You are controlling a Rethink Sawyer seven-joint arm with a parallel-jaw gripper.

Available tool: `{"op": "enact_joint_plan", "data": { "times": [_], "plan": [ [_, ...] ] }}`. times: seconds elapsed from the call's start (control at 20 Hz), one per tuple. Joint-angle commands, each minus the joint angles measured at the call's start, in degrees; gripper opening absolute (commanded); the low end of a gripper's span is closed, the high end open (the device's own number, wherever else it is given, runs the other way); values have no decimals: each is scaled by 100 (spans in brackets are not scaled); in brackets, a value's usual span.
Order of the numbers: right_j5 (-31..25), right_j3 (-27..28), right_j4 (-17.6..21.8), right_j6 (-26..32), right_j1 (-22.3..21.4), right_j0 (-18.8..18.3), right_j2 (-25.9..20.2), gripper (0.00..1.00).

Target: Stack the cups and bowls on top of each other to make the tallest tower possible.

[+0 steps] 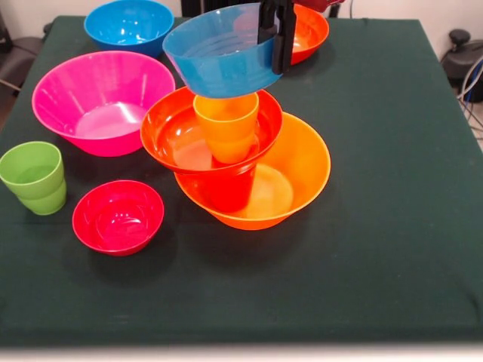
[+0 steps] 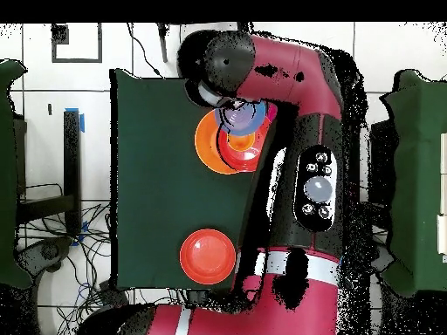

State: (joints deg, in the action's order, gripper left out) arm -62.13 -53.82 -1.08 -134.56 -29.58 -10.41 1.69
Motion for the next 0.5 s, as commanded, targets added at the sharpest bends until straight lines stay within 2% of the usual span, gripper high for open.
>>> {"op": "enact_joint_plan", "data": {
  "times": [0.05, 0.5],
  "plan": [
    [216, -666, 462, 1284, 228, -74, -564, 0],
    [435, -822, 521, 1240, 223, -84, -540, 0]
  ]
}}
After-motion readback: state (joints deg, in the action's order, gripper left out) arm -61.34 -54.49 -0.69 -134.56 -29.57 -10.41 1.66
